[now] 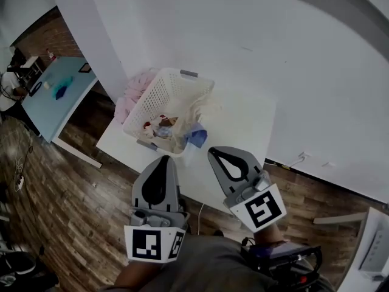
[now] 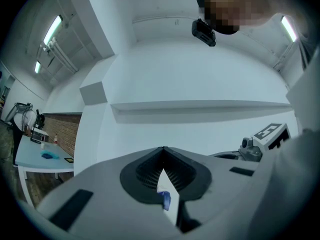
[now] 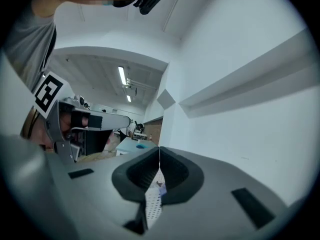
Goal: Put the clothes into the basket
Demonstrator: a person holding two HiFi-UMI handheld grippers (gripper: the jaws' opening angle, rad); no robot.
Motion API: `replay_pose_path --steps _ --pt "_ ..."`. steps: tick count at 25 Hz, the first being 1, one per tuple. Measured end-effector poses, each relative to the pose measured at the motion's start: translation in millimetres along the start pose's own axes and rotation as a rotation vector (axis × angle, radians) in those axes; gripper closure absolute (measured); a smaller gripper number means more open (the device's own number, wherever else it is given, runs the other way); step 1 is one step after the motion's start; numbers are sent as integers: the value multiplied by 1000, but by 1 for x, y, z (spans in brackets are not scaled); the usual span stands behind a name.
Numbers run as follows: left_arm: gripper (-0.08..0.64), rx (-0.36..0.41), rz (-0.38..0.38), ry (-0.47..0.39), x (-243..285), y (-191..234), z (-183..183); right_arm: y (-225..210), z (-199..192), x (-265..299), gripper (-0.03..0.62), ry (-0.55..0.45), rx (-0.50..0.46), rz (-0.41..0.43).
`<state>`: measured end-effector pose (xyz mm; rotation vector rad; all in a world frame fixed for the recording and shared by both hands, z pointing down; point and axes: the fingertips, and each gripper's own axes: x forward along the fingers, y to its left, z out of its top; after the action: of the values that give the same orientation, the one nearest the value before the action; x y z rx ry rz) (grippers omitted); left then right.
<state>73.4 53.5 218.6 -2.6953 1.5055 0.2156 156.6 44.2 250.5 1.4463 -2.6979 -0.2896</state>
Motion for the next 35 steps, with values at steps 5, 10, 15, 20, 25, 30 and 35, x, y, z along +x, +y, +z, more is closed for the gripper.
replay_pose_path --steps 5,10,15,20,25,30,35 --pt "552 11 26 -20 -26 -14 12 17 11 -20 583 -34 72 44" --pt "552 9 100 6 -57 -22 7 35 10 -40 583 -20 98 98" --pt "552 -20 135 1 -80 -22 5 56 8 -46 583 -11 106 158" --pt "552 -20 173 12 -88 -8 1 70 9 -40 583 -6 109 180" --pt "552 -21 187 24 -93 24 2 79 9 -12 583 -3 139 160" --pt "552 -37 256 28 -114 99 3 112 18 46 583 -31 142 151" --pt "552 -65 323 36 -135 181 -3 158 16 118 583 -10 148 192"
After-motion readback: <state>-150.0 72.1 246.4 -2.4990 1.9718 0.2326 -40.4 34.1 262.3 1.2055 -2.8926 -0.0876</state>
